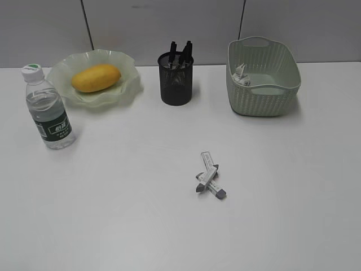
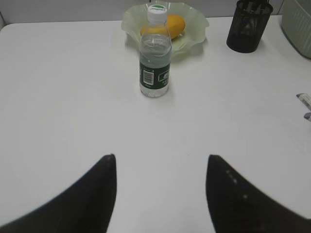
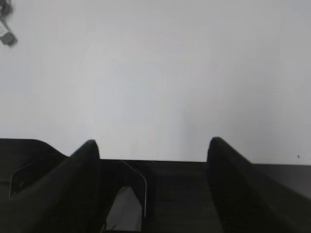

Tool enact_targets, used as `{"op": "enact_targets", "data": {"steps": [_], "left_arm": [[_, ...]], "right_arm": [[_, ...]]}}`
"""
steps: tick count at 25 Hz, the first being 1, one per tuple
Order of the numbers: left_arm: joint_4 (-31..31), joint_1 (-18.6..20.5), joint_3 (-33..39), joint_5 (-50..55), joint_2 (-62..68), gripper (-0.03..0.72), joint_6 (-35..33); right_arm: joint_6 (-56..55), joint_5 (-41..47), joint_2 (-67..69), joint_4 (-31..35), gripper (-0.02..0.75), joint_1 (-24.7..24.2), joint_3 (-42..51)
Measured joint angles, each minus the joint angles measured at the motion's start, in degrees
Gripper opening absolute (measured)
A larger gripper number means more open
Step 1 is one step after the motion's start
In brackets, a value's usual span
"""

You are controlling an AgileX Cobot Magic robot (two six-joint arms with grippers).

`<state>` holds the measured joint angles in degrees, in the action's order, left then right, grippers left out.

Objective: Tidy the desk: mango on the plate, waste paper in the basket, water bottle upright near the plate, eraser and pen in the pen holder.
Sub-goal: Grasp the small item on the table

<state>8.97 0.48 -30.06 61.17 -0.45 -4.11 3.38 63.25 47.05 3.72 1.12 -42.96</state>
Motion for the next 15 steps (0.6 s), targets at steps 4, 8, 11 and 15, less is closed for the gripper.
{"op": "enact_targets", "data": {"steps": [4,8,11,15], "left_arm": [[0.0,0.0,0.0,0.0,0.0,0.445,0.0],[-0.1,0.0,0.0,0.0,0.0,0.445,0.0],[-0.1,0.0,0.0,0.0,0.0,0.445,0.0],[-0.2,0.0,0.0,0.0,0.0,0.445,0.0]], "right_arm": [[0.0,-3.0,-10.8,0.0,0.542,0.0,5.8],[0.0,-3.9,-20.2,0.0,0.542,0.0,10.1],[0.0,-4.1,-26.0,0.0,0.542,0.0,12.6],[0.1,-3.7,-31.5,0.0,0.542,0.0,13.8]]}}
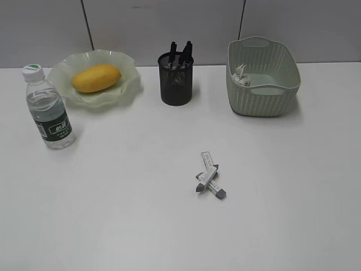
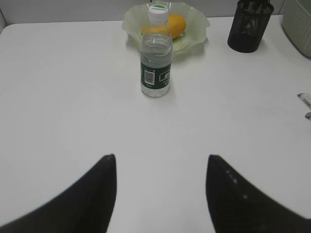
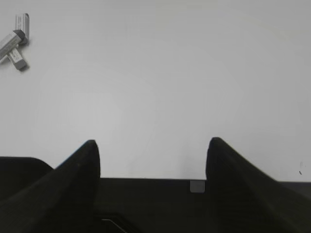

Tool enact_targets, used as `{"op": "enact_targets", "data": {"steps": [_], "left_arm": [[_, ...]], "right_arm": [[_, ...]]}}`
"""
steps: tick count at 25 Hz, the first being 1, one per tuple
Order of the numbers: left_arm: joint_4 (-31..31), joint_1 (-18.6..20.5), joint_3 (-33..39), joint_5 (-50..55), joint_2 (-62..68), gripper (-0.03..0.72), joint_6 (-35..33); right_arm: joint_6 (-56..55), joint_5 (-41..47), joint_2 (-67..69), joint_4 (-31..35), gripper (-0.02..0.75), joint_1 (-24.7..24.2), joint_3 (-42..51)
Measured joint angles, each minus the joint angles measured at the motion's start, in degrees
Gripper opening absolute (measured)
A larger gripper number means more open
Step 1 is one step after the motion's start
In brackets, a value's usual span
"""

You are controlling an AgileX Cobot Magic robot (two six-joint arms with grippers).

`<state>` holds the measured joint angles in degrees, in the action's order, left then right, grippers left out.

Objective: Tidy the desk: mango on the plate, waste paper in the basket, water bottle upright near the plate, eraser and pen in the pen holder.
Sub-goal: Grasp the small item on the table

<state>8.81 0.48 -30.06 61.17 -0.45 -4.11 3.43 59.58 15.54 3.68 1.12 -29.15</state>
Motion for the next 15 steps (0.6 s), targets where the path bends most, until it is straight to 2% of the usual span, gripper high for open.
{"op": "enact_targets", "data": {"steps": [15], "left_arm": [[0.0,0.0,0.0,0.0,0.0,0.445,0.0]], "right_arm": [[0.0,0.0,-15.8,0.0,0.542,0.0,0.1]]}}
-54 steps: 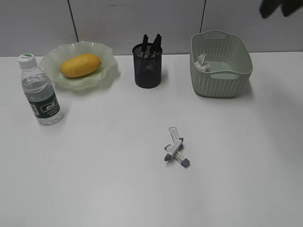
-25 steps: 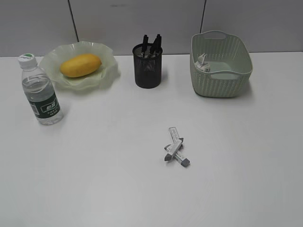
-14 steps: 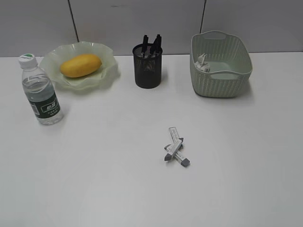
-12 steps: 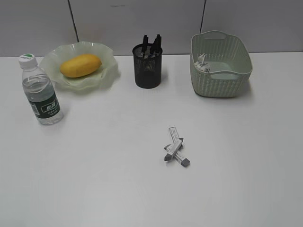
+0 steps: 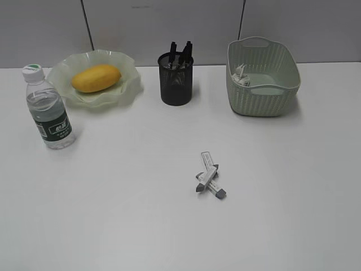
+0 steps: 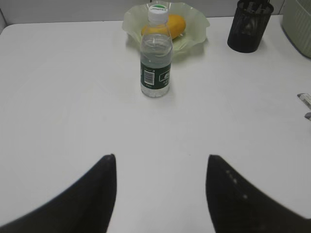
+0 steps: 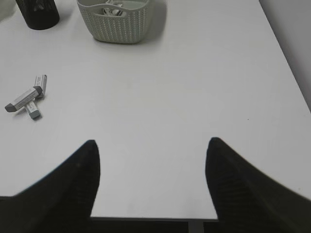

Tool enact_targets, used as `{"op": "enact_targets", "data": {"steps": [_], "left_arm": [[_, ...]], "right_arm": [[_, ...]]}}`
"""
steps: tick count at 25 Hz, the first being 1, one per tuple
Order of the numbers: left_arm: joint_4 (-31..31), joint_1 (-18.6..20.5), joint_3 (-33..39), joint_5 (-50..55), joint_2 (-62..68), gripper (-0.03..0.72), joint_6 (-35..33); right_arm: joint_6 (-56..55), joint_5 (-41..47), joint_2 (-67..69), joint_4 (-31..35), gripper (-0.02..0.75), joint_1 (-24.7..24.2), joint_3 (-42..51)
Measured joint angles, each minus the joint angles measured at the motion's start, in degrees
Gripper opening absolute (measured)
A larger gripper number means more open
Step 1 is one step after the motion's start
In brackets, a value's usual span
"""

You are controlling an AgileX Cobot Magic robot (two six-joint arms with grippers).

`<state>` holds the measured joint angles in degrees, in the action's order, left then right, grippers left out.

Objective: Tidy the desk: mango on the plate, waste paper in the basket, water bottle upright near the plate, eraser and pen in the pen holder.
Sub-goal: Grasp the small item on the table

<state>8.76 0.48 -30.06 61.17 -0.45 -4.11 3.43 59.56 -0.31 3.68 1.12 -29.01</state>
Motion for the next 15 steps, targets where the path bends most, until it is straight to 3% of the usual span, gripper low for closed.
{"op": "enact_targets", "data": {"steps": [15], "left_arm": [[0.0,0.0,0.0,0.0,0.6,0.445,-0.1]], "right_arm": [[-3.1,0.1,-0.2,1.4,0.501,0.0,0.1]]}}
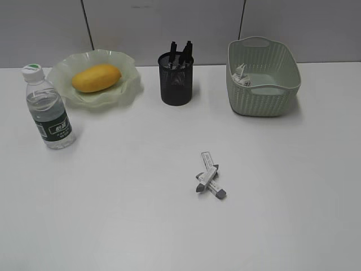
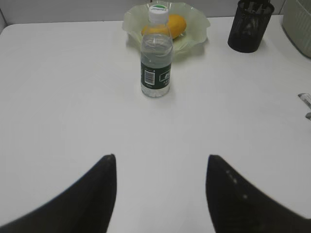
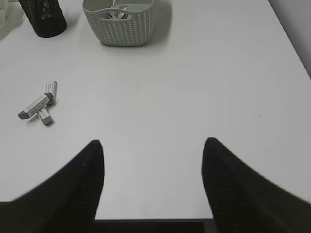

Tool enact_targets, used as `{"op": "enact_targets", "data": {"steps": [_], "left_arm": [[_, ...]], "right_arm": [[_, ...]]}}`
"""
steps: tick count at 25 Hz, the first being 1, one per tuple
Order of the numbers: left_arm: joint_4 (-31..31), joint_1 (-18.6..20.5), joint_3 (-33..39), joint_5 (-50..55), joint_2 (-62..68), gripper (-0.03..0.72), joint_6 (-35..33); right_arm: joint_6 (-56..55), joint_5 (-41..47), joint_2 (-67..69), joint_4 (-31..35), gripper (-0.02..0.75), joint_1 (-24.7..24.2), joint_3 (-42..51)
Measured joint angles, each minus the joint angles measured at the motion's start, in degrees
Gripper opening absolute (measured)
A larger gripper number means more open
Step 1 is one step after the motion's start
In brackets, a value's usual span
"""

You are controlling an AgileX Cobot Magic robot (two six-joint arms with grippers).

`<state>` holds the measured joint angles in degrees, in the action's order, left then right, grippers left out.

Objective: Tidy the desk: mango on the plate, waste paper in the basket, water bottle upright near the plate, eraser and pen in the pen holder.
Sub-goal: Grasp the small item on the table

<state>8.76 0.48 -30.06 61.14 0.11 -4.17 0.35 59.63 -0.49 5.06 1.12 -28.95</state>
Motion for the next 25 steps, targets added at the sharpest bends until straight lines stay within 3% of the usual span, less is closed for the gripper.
{"op": "enact_targets", "data": {"steps": [7,17,23,25], "left_arm": [[0.0,0.0,-2.8,0.0,17.5,0.445,-0.6],[0.1,0.0,-15.3,5.7,50.3,0.445,-0.6],[0.2,-0.1,-22.1,8.3,58.6,0.445,-0.6],[-0.6,-1.8,-24.3,8.4,61.0,0.445,-0.6]], "right_arm": [[-0.4,0.0,0.0,0.2,0.501,0.0,0.0],[-0.4,-0.1,0.0,0.2,0.500,0.0,0.0],[-0.4,-0.1,0.0,0.3,0.500,0.0,0.0],[-0.4,0.0,0.0,0.3,0.500,0.0,0.0]]}}
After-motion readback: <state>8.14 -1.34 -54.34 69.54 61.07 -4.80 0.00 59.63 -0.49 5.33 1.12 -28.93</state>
